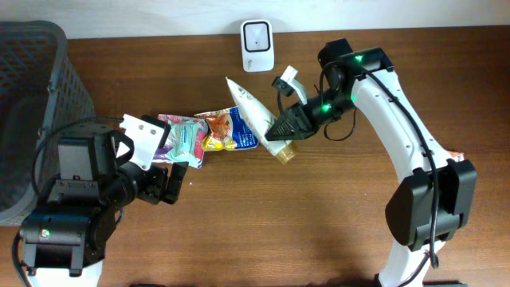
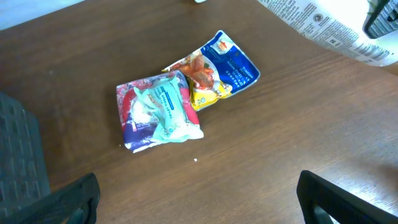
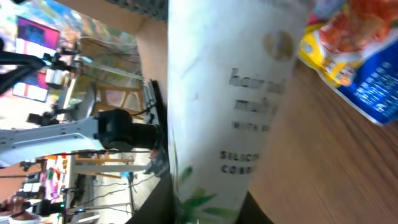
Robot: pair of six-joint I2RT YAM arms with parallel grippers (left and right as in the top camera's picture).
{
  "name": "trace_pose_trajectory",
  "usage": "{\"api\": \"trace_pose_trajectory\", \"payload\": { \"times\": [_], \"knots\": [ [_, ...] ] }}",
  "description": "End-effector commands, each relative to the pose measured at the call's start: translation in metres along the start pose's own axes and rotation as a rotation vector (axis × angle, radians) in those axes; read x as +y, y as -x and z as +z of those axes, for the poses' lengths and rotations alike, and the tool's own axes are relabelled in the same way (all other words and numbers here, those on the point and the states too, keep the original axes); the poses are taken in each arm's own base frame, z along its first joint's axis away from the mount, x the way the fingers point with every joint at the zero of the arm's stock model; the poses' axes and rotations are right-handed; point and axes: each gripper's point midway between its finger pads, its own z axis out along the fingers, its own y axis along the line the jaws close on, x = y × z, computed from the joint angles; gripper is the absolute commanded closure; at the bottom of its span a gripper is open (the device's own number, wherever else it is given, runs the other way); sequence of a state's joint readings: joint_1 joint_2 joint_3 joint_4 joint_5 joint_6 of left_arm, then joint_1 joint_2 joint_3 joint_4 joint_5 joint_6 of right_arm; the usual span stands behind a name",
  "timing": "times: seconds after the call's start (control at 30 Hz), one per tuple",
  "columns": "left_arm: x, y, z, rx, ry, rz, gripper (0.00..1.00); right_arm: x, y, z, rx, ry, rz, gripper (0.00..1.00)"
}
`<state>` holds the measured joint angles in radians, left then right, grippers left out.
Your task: Scan the item barcode
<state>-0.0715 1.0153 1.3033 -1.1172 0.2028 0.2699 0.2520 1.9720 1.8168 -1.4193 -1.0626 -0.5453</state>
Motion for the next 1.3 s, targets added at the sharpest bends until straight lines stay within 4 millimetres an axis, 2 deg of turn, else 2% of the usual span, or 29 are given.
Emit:
{"api": "trace_pose_trajectory", "payload": {
  "times": [0.0,0.13,0.17,0.27,0.33,0.43,0.47,0.63,0.7,0.73,0.77,0.83,0.93,1.0,1.1,1.17,1.27],
  "knots": [
    [-0.002,0.001,-0.003,-0.013,-0.008,0.015,0.01,0.03,0.018,-0.006,-0.094,0.122,-0.084,0.89],
    [-0.002,0.002,-0.003,-0.013,-0.008,0.015,0.01,0.027,0.018,-0.008,-0.094,0.11,-0.085,0.96],
    [-0.002,0.001,-0.003,-0.013,-0.008,0.015,0.01,0.02,0.015,-0.007,-0.073,0.071,-0.087,0.96],
    [-0.001,0.002,-0.003,-0.013,-0.008,0.015,0.01,-0.023,-0.004,-0.007,0.053,-0.15,-0.02,0.96],
    [-0.002,0.001,-0.003,-0.013,-0.008,0.015,0.01,-0.067,-0.013,-0.012,0.111,-0.356,0.089,0.96],
    [-0.001,0.001,-0.003,-0.013,-0.008,0.014,0.01,-0.095,-0.022,-0.014,0.137,-0.49,0.149,0.96],
    [-0.001,0.001,-0.003,-0.013,-0.008,0.014,0.01,-0.11,-0.033,-0.015,0.176,-0.578,0.178,0.96],
    [-0.002,0.001,-0.003,-0.013,-0.008,0.015,0.01,-0.146,-0.085,0.004,0.351,-0.788,0.23,0.96],
    [-0.002,0.001,-0.003,-0.013,-0.008,0.015,0.01,-0.149,-0.099,0.011,0.4,-0.818,0.228,0.96],
    [-0.002,0.001,-0.003,-0.013,-0.008,0.015,0.01,-0.153,-0.105,0.008,0.419,-0.87,0.249,0.85],
    [-0.002,0.001,-0.003,-0.013,-0.008,0.015,0.01,-0.157,-0.107,0.001,0.427,-0.918,0.264,0.62],
    [-0.002,0.001,-0.003,-0.013,-0.008,0.015,0.01,-0.154,-0.108,-0.003,0.438,-0.93,0.266,0.48],
    [-0.002,0.001,-0.003,-0.013,-0.008,0.015,0.01,-0.152,-0.102,-0.018,0.437,-0.996,0.245,0.43],
    [-0.002,0.001,-0.003,-0.013,-0.008,0.015,0.01,-0.154,-0.101,-0.02,0.437,-1.012,0.236,0.39],
    [-0.002,0.001,-0.003,-0.013,-0.008,0.015,0.01,-0.154,-0.098,0.001,0.437,-0.922,0.164,0.37],
    [-0.002,0.001,-0.003,-0.011,-0.009,0.014,0.01,-0.159,-0.099,0.008,0.439,-0.92,0.142,0.38],
    [-0.002,0.001,-0.003,-0.01,-0.008,0.014,0.01,-0.169,-0.116,0.017,0.462,-0.912,0.141,0.38]
  ]
}}
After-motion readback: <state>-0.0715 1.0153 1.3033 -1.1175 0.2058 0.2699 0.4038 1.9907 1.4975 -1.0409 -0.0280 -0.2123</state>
